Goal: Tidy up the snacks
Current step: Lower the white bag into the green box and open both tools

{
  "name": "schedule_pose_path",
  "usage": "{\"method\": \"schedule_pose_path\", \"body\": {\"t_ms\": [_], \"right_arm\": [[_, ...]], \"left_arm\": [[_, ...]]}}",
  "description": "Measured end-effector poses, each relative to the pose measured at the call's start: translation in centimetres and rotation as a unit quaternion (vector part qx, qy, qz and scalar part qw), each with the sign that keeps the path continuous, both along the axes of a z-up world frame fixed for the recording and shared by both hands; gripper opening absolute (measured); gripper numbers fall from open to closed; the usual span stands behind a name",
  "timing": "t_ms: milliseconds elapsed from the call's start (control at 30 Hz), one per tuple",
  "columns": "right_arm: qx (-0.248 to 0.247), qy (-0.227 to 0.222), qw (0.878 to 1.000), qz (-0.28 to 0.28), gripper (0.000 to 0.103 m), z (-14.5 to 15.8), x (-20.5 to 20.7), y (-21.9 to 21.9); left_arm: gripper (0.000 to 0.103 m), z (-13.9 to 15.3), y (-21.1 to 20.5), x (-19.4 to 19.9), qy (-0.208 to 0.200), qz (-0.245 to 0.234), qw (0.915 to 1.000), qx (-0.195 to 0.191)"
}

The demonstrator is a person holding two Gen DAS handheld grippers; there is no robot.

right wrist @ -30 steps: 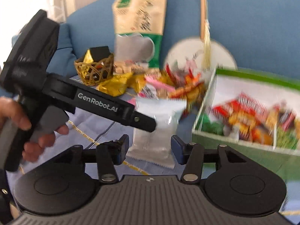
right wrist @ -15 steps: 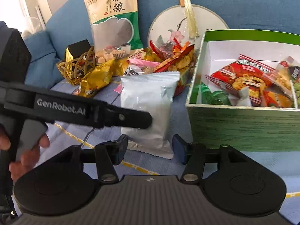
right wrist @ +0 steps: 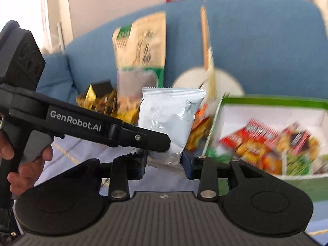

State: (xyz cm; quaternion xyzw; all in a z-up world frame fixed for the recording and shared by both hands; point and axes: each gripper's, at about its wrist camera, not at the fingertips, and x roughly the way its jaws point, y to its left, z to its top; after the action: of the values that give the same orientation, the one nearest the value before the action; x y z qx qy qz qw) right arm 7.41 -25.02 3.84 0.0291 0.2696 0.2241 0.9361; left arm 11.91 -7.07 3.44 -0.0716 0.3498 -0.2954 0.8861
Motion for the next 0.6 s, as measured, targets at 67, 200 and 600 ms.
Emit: {"method": "schedule_pose_path", "body": {"t_ms": [67, 200, 600], "right_arm": [[0.003, -0.013, 1.000, -0.016, 0.063, 0.5, 0.1, -1.1], [0.002, -0.027, 0.998, -0.051, 0.063, 0.8, 0.7, -3.3], [0.008, -0.031, 0.993, -0.116, 0.063, -1.2, 4.1, -6.9]], "left_arm": [[0.040, 0.7, -1.3, 0.5, -0.009, -0.011, 0.9999, -0.001], [0.040, 1.3, -4.2, 1.8, -0.019, -0.028, 0.9994, 0.001], [0.040, -0.7, -9.7, 6.9, 0.002, -0.032, 0.9995, -0.002]]}}
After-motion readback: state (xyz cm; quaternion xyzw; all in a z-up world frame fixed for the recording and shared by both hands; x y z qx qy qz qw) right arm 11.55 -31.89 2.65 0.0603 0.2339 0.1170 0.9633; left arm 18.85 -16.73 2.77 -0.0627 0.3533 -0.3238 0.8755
